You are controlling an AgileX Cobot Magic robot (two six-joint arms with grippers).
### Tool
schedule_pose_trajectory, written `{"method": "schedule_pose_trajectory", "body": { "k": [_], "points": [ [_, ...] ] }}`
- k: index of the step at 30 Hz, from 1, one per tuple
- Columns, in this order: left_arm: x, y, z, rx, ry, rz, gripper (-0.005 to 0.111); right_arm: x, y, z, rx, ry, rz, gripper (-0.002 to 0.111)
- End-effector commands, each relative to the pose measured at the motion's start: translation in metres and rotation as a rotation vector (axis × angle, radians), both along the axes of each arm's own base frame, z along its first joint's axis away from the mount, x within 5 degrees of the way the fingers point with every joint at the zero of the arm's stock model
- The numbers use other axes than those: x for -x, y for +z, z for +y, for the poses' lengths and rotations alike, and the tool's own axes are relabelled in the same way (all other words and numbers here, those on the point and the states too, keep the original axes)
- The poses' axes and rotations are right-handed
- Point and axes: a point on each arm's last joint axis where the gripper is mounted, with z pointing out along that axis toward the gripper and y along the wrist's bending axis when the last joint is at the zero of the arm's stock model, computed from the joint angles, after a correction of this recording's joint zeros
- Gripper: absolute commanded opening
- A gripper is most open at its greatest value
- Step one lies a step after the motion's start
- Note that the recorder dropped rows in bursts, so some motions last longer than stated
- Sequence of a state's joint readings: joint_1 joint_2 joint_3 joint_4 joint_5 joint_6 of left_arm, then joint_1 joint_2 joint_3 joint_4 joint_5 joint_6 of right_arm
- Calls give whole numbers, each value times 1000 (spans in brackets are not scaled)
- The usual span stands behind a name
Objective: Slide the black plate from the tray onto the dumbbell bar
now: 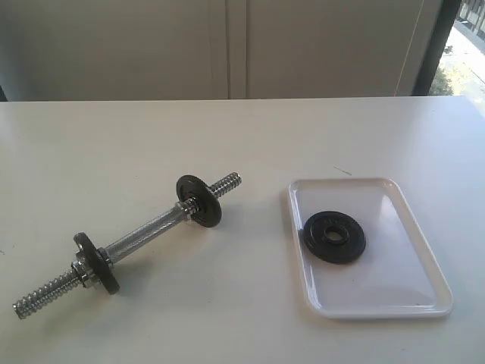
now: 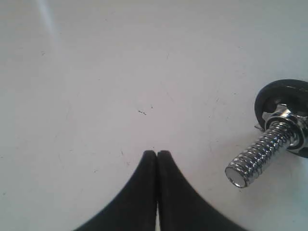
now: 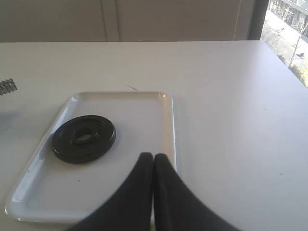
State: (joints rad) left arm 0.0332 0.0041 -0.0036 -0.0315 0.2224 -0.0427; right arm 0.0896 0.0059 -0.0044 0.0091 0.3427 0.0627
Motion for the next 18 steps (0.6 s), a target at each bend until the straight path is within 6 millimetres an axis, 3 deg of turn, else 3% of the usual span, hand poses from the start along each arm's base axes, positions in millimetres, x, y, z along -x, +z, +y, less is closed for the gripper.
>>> {"method": "schedule_pose_trajectory", "body": {
  "k": [1, 14, 18],
  "points": [
    [0, 0, -1, 12, -5, -7, 0, 0, 0, 0, -2, 1, -9, 0],
    [0, 0, -1, 12, -4, -11, 0, 0, 0, 1, -2, 15, -9, 0],
    [-1, 41, -1, 10, -6, -81, 0, 0, 0, 1, -2, 20, -9, 0]
  ]
}}
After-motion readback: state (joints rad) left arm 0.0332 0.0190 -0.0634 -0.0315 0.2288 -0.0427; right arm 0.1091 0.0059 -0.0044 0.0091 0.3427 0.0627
